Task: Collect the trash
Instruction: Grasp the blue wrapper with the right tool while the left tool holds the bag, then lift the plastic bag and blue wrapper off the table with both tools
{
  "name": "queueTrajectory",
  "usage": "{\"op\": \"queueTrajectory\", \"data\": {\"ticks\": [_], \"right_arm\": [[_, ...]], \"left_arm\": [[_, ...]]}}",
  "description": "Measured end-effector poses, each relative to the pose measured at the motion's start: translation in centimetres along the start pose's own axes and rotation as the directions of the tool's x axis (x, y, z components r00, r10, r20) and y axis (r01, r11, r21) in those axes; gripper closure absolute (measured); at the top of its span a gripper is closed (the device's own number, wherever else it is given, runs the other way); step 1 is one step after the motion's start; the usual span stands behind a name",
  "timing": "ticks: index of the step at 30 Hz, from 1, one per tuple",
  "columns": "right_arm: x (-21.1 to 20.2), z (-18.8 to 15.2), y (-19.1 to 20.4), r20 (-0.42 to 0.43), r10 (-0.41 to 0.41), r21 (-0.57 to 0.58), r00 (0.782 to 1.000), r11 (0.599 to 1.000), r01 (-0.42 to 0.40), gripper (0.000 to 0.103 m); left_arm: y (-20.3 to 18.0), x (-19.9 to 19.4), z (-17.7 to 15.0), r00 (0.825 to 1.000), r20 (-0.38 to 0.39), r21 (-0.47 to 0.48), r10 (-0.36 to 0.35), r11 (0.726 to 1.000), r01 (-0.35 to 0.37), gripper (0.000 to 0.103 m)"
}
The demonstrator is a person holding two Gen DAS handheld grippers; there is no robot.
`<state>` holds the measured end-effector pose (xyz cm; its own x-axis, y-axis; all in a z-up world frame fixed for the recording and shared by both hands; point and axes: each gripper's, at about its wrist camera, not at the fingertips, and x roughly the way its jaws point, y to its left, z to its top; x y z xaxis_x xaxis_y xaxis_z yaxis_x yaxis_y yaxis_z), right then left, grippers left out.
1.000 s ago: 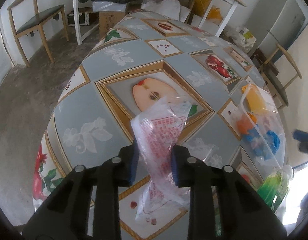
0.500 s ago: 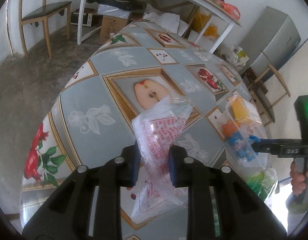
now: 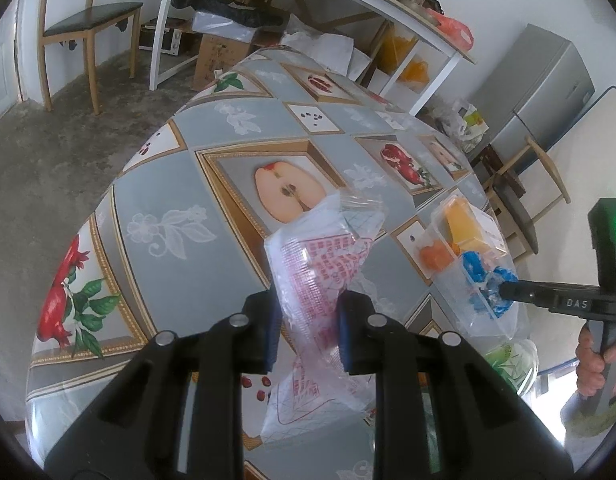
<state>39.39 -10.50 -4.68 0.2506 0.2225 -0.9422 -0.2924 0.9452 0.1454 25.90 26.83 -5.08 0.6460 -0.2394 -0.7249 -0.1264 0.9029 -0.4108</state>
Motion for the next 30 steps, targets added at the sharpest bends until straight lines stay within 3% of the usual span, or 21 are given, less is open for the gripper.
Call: {"op": "queueTrajectory", "data": {"ticks": [6,15,21,30], "right_arm": [[-2.1,-0.3,0.2,0.066,-0.019,-0.009,0.998,1.0,0.019,0.087],[-5.5,-1.1,0.0,0.143,0.022,0.005,0.99,1.0,-0.023,0.087],[-8.2,-2.4,-0.1,0.199,0.074,0.009,0.977,0.997,-0.077,0.087],[-12.4,-5.2,-0.4,0.273,0.137,0.026,0.952,0.988,-0.149,0.087]], "left_arm": [[0.0,-1.2,0.1,0.999,0.037,-0.011,-0.012,1.0,0.012,0.082],[-0.9,-4.8,0.2,0.991,0.123,-0.016,-0.046,0.999,0.048,0.082],[-2.5,-8.7,-0.7,0.973,0.213,-0.011,-0.09,0.995,0.094,0.082],[-6.9,-14.2,-3.2,0.93,0.335,0.049,-0.153,0.988,0.146,0.082]]}}
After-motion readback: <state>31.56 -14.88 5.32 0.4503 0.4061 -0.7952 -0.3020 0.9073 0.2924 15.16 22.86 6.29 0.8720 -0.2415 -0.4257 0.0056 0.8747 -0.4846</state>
